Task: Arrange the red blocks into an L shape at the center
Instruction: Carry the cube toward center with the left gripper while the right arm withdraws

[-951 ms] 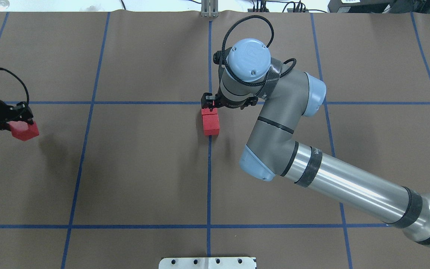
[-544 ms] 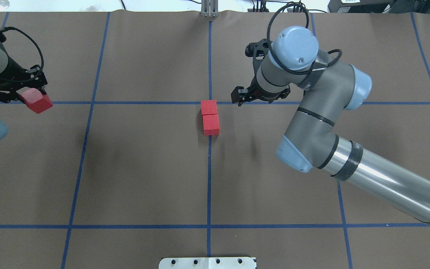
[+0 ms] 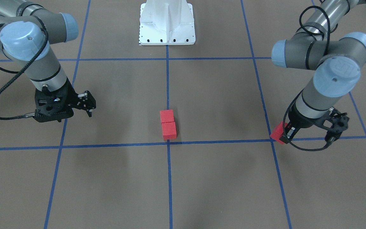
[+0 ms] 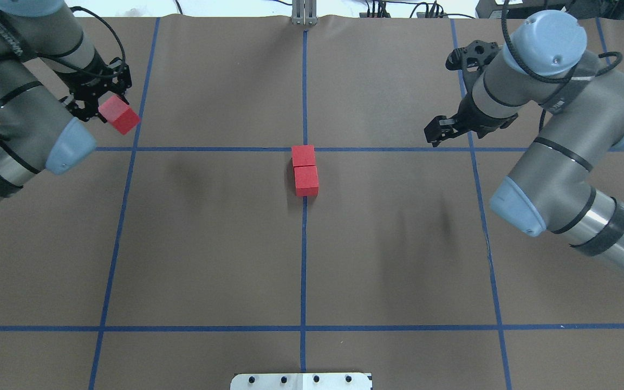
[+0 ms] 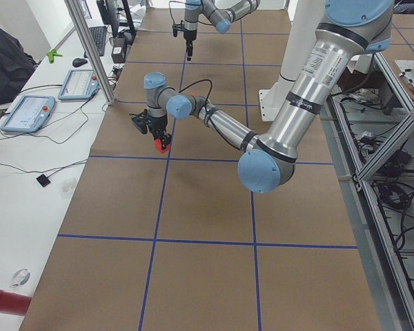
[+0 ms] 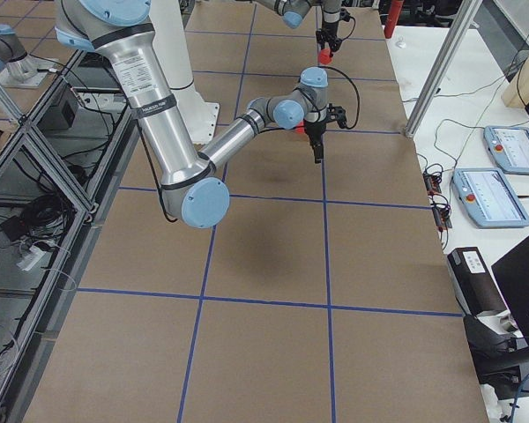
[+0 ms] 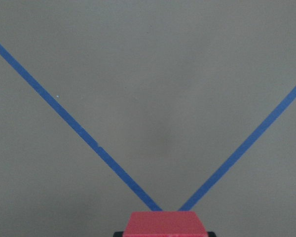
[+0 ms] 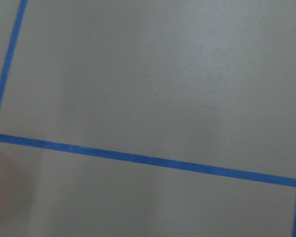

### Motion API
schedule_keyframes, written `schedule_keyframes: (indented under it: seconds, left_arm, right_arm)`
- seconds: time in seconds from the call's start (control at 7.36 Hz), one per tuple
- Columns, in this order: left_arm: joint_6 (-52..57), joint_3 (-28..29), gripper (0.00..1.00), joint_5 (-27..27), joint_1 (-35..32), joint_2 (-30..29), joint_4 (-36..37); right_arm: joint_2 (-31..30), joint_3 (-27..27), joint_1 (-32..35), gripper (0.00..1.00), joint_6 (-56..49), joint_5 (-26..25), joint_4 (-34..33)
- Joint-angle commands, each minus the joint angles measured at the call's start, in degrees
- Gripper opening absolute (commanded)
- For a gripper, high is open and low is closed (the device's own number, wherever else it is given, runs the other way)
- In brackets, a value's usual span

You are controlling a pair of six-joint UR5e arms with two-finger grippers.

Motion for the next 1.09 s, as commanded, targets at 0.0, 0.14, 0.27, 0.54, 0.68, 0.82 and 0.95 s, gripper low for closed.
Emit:
schedule_keyframes:
  seconds: [0.0, 0.14, 0.27, 0.54, 0.68, 0.82, 0.95]
  left_arm:
    - [-11.4, 2.2, 0.0, 0.4, 3.7, -5.8, 4.0]
    - [-14.8, 2.5, 0.0, 0.4, 6.3, -9.4, 8.9]
    - [-21.1, 3.1, 0.0, 0.4, 7.8, -11.0, 9.8]
    - [-27.5, 5.6, 0.0, 0.5, 11.3, -13.8, 10.0]
    - [-29.4, 9.3, 0.0, 0.5, 12.4, -16.1, 10.1]
    - [-32.2, 14.6, 0.0, 0.4, 12.7, -19.7, 9.9]
    - [-34.7, 17.8, 0.0, 0.3, 12.7, -22.5, 9.5]
  right_arm:
    - [-6.7, 2.4, 4.6, 0.99, -11.0, 3.0, -1.1]
    - [-8.9, 2.6, 7.1, 0.99, -13.9, 7.2, -1.0]
    - [-11.0, 2.9, 7.0, 0.99, -13.9, 8.7, -0.8]
    - [-11.5, 3.5, 6.9, 0.99, -13.4, 8.1, -0.3]
    - [-11.7, 3.7, 6.6, 0.99, -13.3, 8.3, -0.3]
    - [-11.8, 3.9, 6.3, 0.99, -13.7, 8.2, 0.7]
    - [-11.8, 3.8, 6.3, 0.99, -13.8, 8.1, 1.3]
